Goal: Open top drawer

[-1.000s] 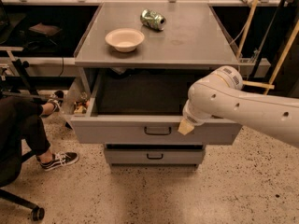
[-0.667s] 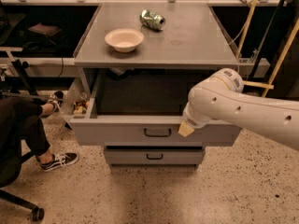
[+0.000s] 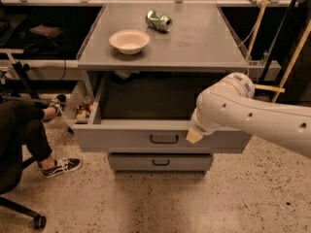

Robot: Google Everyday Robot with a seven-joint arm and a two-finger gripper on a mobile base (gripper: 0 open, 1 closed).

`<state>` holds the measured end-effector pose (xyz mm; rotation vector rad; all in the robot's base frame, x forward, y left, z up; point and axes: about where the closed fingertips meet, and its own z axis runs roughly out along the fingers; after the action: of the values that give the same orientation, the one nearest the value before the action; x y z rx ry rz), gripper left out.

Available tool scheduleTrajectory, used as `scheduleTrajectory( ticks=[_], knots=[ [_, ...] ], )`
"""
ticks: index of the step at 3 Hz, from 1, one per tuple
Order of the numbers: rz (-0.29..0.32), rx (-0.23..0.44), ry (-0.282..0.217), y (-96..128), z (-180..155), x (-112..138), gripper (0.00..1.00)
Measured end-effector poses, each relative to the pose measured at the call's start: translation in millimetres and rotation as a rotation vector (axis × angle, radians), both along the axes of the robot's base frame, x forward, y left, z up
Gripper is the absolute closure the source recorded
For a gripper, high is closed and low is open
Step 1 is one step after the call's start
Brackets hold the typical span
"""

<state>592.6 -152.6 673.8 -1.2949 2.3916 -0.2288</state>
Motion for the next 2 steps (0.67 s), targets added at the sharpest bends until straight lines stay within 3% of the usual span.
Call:
scheduleTrajectory(
  ticks=[2],
  knots=[
    [-0.008,0.002,0.001,-0.8,1.5,-7.4,1.0]
  ],
)
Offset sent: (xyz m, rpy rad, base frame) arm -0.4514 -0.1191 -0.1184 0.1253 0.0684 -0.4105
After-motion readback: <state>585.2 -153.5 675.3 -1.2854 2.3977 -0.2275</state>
